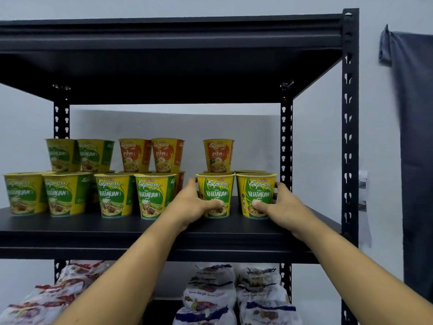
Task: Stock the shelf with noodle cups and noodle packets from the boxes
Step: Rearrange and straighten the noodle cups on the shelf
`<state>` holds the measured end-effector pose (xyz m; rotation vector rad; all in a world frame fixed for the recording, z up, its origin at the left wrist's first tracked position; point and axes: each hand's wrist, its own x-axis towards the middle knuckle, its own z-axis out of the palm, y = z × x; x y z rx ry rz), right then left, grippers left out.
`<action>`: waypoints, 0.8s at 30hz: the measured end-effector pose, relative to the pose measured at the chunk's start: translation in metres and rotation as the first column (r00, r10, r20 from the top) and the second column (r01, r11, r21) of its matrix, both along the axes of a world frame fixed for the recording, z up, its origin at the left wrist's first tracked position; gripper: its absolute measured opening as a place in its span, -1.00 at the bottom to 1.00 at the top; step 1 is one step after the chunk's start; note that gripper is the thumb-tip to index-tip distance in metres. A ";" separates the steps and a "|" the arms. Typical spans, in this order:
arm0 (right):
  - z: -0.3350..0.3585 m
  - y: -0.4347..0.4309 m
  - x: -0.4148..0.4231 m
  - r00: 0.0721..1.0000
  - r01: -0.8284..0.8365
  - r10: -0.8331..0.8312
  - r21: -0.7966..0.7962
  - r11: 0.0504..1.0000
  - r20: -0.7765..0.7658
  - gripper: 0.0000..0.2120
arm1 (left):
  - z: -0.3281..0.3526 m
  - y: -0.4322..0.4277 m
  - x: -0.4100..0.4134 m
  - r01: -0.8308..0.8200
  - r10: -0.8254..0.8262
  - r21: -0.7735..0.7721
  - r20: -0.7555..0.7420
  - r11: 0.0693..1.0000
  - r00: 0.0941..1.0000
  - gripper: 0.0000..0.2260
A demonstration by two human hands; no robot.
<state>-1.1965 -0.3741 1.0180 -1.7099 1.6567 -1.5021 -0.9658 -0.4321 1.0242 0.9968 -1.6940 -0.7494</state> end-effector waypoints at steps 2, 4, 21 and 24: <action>-0.001 -0.002 0.000 0.999 0.021 -0.021 0.002 1.000 -0.025 -0.58 | 0.000 0.000 0.000 -0.012 0.012 -0.010 0.020 1.000 1.000 -0.38; -0.002 -0.002 0.000 0.998 0.041 -0.041 0.006 0.999 -0.047 -0.57 | 0.000 0.000 -0.001 -0.016 0.017 -0.005 0.022 1.000 1.000 -0.40; -0.001 0.002 0.001 0.995 0.078 -0.079 -0.011 0.997 -0.066 -0.49 | 0.001 0.005 0.000 -0.016 0.015 0.031 0.035 0.999 0.999 -0.44; -0.002 0.001 0.000 0.993 0.095 -0.097 -0.027 0.995 -0.072 -0.47 | 0.001 0.004 0.000 -0.016 0.015 0.036 0.022 0.999 1.000 -0.44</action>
